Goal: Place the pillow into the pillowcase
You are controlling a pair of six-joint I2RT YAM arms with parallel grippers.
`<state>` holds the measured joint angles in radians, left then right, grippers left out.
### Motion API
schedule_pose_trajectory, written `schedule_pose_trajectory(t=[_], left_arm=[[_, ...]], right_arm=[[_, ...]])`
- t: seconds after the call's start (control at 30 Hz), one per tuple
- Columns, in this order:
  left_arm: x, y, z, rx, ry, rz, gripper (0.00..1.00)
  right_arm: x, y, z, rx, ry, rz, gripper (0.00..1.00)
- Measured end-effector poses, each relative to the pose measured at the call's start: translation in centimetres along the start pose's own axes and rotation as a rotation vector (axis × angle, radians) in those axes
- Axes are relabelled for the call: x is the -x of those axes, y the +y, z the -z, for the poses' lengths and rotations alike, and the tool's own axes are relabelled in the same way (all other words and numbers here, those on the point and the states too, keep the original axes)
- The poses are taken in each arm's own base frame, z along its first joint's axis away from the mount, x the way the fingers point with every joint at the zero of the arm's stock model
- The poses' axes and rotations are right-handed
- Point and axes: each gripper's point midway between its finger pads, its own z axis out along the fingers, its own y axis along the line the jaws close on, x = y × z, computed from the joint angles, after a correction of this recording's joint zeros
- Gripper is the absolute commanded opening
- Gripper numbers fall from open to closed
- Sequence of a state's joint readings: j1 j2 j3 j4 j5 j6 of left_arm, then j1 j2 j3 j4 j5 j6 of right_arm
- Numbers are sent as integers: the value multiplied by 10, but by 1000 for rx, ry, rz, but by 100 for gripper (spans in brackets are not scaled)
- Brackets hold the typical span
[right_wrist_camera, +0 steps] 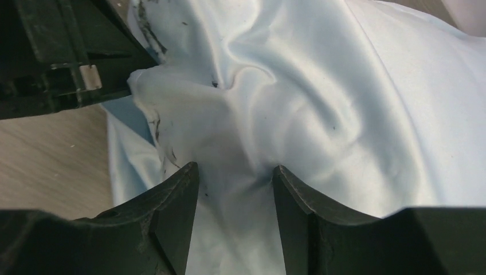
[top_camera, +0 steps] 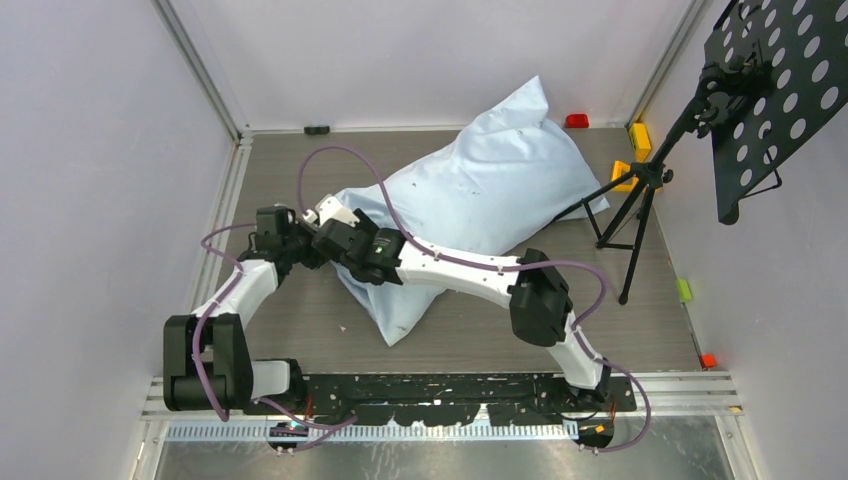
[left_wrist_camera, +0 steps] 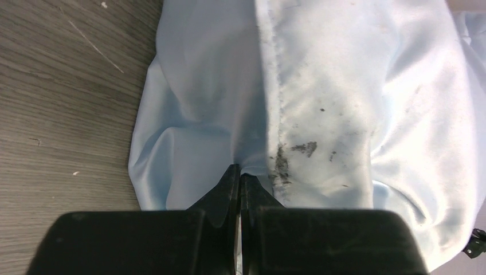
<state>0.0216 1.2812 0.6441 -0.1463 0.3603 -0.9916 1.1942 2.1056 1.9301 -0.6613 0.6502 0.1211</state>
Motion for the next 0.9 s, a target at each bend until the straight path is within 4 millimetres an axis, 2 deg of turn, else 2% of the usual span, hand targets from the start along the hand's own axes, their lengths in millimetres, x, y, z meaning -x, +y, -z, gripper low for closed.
schedule_pose_trajectory(t=[0.03, 0.1, 0.2, 0.33, 0.57, 0.67, 0.77, 0.9], left_arm=[[1, -2, 0, -3, -2, -1, 0], [3, -5, 1, -10, -6, -4, 0], [4, -7, 1, -16, -7, -6, 0], [4, -9, 2, -21, -7, -8, 0], [4, -9, 1, -21, -4, -7, 0], [5, -11, 1, -23, -3, -8, 0], [7, -15, 0, -30, -1, -10, 0], [13, -24, -1, -43, -1, -18, 0]], right_arm=[[-2, -1, -7, -19, 6, 25, 56], [-3, -1, -13, -35, 8, 45, 48], [1, -3, -15, -52, 0, 67, 23], [12, -10, -11, -80, -23, 59, 1], [41, -25, 8, -106, -61, 14, 0], [47, -36, 17, -128, -65, -4, 0], [46, -58, 26, -177, -49, -22, 0], [36, -98, 32, -269, -14, -74, 0]])
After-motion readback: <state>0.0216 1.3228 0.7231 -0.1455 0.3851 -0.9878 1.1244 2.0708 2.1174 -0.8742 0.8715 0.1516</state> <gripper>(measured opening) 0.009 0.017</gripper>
